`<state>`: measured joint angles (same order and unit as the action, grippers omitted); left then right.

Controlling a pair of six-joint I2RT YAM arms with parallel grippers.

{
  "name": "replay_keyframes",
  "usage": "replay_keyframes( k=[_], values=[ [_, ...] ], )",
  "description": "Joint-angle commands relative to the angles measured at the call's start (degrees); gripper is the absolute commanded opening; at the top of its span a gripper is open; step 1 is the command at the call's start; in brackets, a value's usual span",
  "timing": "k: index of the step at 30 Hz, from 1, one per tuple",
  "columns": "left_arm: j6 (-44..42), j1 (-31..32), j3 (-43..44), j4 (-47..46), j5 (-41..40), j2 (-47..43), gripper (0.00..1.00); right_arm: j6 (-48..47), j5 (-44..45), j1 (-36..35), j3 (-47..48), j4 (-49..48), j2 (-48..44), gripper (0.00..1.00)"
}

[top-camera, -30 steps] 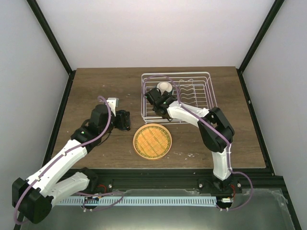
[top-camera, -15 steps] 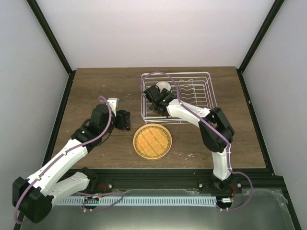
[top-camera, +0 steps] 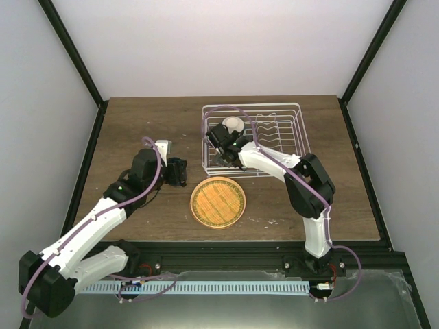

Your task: Load the mixed dishes into the dish rack

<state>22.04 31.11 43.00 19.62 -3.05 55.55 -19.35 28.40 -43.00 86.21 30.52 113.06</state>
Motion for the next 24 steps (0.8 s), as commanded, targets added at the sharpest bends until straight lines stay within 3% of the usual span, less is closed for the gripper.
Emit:
replay_keyframes(
  k=[1, 24],
  values=[
    [-0.4, -0.3, 0.8, -0.7, 0.8, 0.3, 0.62, 0.8, -3.8, -0.7, 0.0, 2.1, -2.6, 1.0],
    [-0.7, -0.3, 0.5, -0.9, 3.5, 1.8, 0.62, -2.1, -23.5, -0.3, 7.8, 9.5, -3.8, 1.0]
  ],
)
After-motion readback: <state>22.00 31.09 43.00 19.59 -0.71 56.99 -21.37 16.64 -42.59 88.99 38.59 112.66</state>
